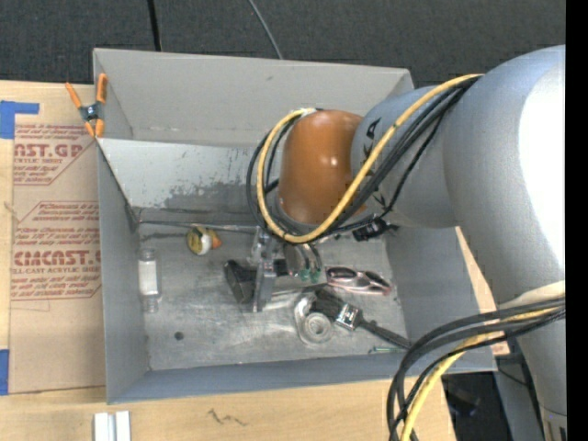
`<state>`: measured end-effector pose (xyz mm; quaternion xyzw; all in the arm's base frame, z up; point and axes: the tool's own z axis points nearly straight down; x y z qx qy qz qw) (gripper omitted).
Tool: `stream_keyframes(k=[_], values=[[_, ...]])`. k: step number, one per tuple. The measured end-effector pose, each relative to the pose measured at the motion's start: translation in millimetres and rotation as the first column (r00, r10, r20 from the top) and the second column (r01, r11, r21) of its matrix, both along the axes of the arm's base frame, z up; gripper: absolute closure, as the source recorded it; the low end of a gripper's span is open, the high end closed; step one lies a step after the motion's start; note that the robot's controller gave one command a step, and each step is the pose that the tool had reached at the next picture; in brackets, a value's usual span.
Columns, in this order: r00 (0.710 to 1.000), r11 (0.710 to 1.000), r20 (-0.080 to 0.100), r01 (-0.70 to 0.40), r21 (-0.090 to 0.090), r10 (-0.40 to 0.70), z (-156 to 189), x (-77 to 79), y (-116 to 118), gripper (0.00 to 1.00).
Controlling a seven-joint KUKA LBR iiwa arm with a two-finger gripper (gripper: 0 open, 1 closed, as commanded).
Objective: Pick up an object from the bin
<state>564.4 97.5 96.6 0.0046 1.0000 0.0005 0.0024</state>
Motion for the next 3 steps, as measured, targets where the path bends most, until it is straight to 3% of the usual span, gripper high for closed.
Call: stream_keyframes(k=[1,2,3], values=[[1.000,1.000,0.000,0.000,0.000,0.000,0,0.1,0,1.00],[1.000,1.000,-0.012,0.023,-0.002,-0.023,39,-0.2,-2,1.00],[0.999,0.999,-0.009,0.038,-0.002,-0.038,91,10.4,-6,1.00]])
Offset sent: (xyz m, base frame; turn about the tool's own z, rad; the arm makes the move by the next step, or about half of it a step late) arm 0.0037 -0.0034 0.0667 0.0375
